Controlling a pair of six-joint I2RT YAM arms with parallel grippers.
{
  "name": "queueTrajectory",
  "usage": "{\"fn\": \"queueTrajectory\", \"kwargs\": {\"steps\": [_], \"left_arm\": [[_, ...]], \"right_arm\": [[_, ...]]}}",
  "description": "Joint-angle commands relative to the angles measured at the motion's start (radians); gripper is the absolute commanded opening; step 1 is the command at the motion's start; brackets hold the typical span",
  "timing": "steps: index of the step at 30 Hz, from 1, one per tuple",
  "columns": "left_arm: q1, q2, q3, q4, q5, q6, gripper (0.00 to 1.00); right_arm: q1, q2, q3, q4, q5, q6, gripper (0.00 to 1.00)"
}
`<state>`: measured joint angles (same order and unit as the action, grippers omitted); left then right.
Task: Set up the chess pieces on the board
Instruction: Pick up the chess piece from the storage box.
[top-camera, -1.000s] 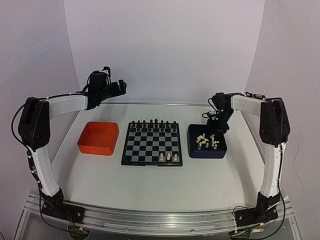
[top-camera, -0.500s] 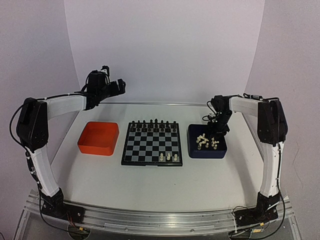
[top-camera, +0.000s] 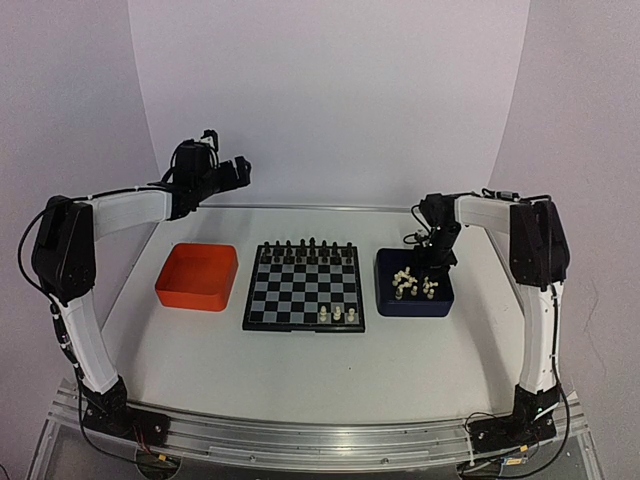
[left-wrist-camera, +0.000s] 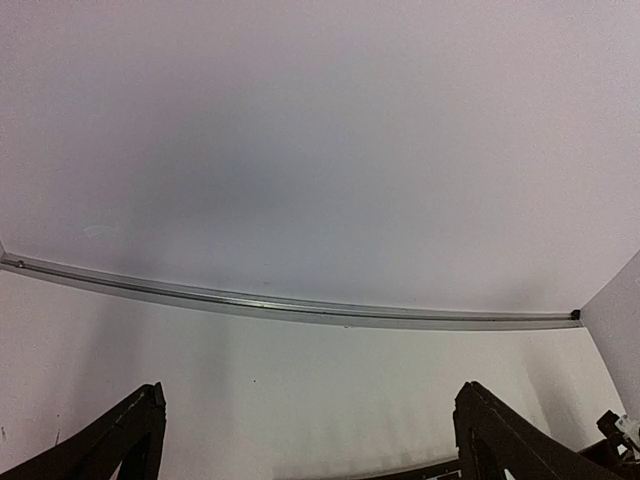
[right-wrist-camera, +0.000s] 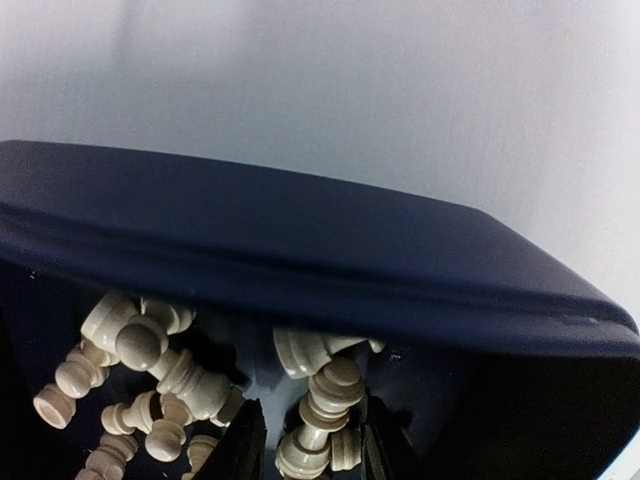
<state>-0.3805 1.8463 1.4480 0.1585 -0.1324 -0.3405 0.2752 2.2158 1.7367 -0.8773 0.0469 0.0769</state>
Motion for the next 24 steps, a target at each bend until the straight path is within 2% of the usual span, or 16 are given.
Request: {"fn": "queueTrajectory", "kwargs": {"steps": [1, 20, 24], "left_arm": [[0.000, -0.058, -0.012, 0.030, -0.005, 0.002, 1.00], [0.000, -0.085, -0.041, 0.030, -0.014, 0.007, 1.00], [0.000, -0.099, -0.055, 0.038, -0.013, 0.009, 1.00]], "right_arm": [[-0.004, 0.022, 0.037, -0.001, -0.005, 0.020, 0.29], [-0.004, 0.017, -0.040, 0.063, 0.045, 0.085, 0.20], [-0.004, 0.003, -0.061, 0.085, 0.059, 0.092, 0.14]]}}
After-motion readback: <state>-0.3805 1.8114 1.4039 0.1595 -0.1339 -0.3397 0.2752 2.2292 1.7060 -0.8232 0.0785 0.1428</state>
